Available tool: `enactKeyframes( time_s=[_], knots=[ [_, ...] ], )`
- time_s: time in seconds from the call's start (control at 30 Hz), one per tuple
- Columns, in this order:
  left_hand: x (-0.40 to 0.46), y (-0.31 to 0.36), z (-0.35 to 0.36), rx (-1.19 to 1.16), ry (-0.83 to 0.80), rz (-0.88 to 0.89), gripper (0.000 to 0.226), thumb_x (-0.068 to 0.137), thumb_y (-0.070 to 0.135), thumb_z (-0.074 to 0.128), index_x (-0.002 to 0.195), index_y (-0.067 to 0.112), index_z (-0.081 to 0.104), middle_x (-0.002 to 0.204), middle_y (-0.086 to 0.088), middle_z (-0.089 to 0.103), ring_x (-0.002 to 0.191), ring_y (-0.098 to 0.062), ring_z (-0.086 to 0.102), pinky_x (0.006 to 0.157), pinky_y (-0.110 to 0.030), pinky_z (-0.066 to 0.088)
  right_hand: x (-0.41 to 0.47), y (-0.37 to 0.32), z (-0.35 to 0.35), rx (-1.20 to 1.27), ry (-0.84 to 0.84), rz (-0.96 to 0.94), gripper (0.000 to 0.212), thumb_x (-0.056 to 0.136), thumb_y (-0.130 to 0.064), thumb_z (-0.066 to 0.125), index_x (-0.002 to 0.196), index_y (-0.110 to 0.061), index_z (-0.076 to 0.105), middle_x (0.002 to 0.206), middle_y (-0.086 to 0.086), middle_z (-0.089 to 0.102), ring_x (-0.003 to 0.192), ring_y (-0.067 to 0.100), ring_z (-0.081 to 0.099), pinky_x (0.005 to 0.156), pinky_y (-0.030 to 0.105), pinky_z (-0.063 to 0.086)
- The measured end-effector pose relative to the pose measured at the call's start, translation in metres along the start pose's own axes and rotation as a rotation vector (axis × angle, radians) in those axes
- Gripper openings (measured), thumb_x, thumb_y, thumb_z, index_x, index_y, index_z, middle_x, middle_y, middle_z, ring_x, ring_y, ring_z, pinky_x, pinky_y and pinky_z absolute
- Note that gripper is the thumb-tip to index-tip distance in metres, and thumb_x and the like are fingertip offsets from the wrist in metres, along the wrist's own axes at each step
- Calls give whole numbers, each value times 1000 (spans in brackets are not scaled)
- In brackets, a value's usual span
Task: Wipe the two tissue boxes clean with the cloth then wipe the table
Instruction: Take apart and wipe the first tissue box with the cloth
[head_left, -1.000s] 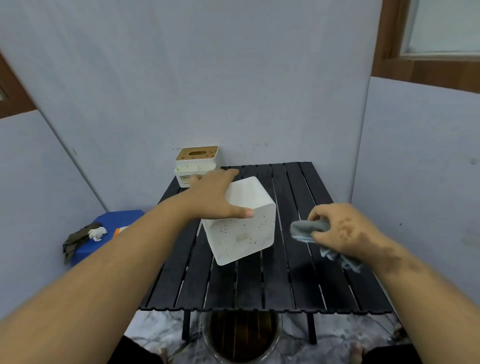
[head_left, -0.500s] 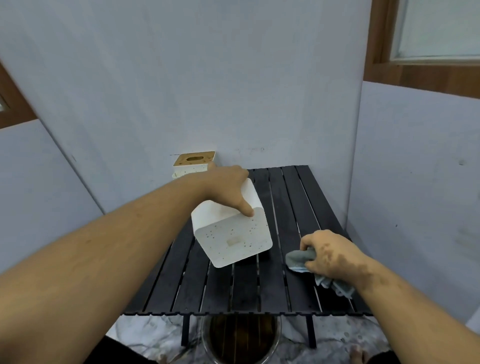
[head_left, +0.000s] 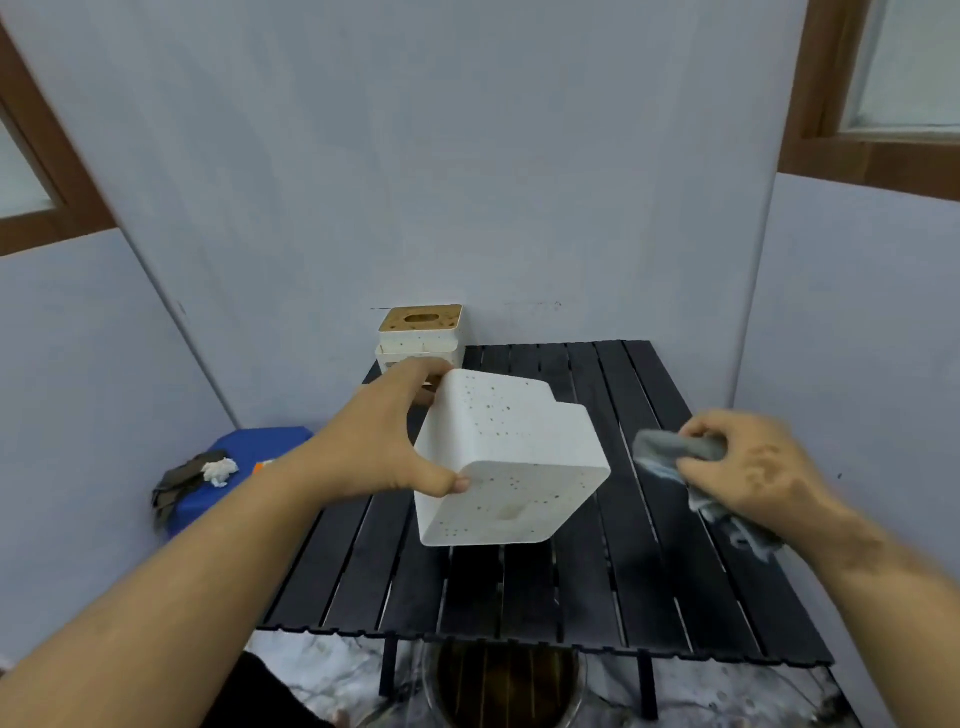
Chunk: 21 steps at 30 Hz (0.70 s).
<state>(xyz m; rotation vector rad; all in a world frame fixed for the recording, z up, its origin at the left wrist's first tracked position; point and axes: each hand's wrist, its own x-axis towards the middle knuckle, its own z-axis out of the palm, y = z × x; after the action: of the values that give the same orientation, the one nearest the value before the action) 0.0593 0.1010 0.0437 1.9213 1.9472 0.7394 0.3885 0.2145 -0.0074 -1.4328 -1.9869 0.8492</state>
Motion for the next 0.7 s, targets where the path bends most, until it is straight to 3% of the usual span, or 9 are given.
enactKeyframes(
  time_s=[0.07,0.17,0.23,0.3,0.4,0.5,0.53,0.63,0.7],
  knots=[
    [-7,-10,6,-8,32,-11,106,45,59,88,138,44,39,134,27,52,127,-4,53,110,-48,45,-14,-26,2,272,93,-40,14,91,-7,64,89,-21,67,56,10,69,44,24,67,40,34,54],
    [-14,-19,18,-2,88,-33,107,45,62,86,138,48,35,135,28,49,128,-11,49,109,-50,44,-27,-54,36,396,75,-113,15,91,-12,68,93,-27,67,66,7,69,50,27,69,45,40,57],
    [-18,-19,27,-9,139,-40,107,44,66,83,137,46,35,133,27,48,126,-12,49,106,-43,44,-30,-63,68,240,137,-246,16,88,-19,72,99,-30,69,89,-5,64,73,22,70,65,38,60],
    [-22,-18,36,-40,202,-43,101,43,68,80,132,48,37,128,26,48,122,-16,48,98,-34,43,-34,-77,90,73,181,-477,25,86,-21,73,109,-27,70,102,-11,57,94,12,60,82,28,54],
    [-27,-23,44,-66,276,-63,95,42,70,77,125,53,35,124,25,47,119,-18,50,94,-32,42,-21,-80,91,40,98,-587,27,86,-23,70,113,-28,71,102,-13,58,96,12,60,79,28,54],
    [-28,-25,48,-76,302,-95,100,40,73,72,130,44,36,121,27,44,118,-19,46,86,-24,36,14,-60,72,121,101,-271,17,93,-22,65,102,-35,72,93,-1,66,67,20,71,56,38,61],
    [-28,-23,50,-79,305,-97,99,40,73,70,129,45,35,119,28,42,117,-18,44,82,-19,33,20,-57,71,113,114,-218,16,93,-22,64,98,-35,72,90,1,67,65,22,71,55,40,61],
    [-29,-18,54,-93,329,-86,95,41,73,69,126,47,34,117,29,40,113,-14,42,77,-14,31,9,-81,91,-39,186,-469,23,87,-25,69,108,-33,75,100,-11,65,92,17,63,82,31,54],
    [-30,-20,56,-121,334,-86,92,41,72,70,124,50,34,117,27,41,112,-11,43,76,-12,33,-8,-103,103,-3,101,-676,27,83,-23,71,109,-28,76,101,-14,66,95,12,61,85,22,48]
  ],
)
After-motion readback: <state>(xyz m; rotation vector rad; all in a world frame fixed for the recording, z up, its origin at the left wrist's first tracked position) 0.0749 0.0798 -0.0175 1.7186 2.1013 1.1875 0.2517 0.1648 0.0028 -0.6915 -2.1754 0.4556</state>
